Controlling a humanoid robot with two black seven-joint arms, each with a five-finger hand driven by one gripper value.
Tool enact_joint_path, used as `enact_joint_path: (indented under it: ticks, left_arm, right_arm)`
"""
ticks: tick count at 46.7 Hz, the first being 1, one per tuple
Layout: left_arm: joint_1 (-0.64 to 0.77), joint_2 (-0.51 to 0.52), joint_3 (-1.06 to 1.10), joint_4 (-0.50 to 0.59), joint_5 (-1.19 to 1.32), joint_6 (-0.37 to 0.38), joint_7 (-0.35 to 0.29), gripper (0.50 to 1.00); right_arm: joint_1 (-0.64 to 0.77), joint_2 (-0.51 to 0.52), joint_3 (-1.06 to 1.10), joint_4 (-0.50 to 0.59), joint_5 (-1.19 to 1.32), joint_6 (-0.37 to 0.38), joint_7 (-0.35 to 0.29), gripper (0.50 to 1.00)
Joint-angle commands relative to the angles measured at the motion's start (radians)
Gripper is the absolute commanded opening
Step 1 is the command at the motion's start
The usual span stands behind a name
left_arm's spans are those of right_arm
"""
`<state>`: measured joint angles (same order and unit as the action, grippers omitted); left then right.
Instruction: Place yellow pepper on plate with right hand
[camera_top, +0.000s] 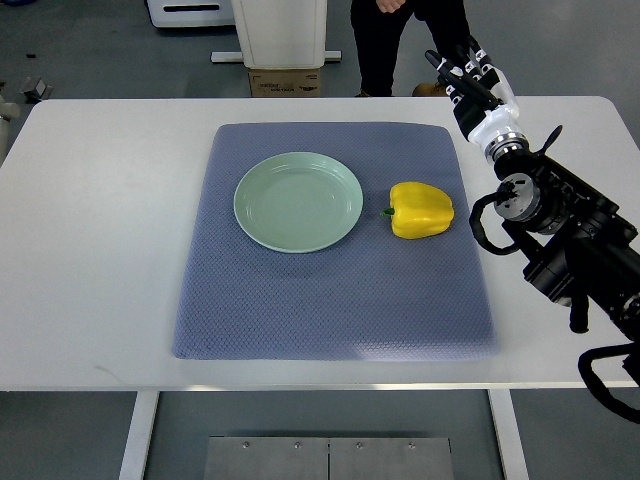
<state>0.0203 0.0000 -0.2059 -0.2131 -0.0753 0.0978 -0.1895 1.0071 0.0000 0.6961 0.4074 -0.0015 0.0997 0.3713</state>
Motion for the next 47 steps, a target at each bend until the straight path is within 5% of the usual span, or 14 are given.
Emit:
enact_joint_path:
  ticks: [1, 47]
  left_arm:
    - [0.001, 0.000, 0.000, 0.001, 0.000, 0.002, 0.001, 1.000]
    - [-0.002, 0.000, 0.000, 0.000, 0.000, 0.000, -0.001, 1.000]
  right_arm:
    - [-0.001, 0.000, 0.002, 0.001, 0.000, 0.000, 0.000, 1.000]
    - [-0.008, 0.000, -0.007, -0.004, -0.002, 0.000, 0.009, 1.000]
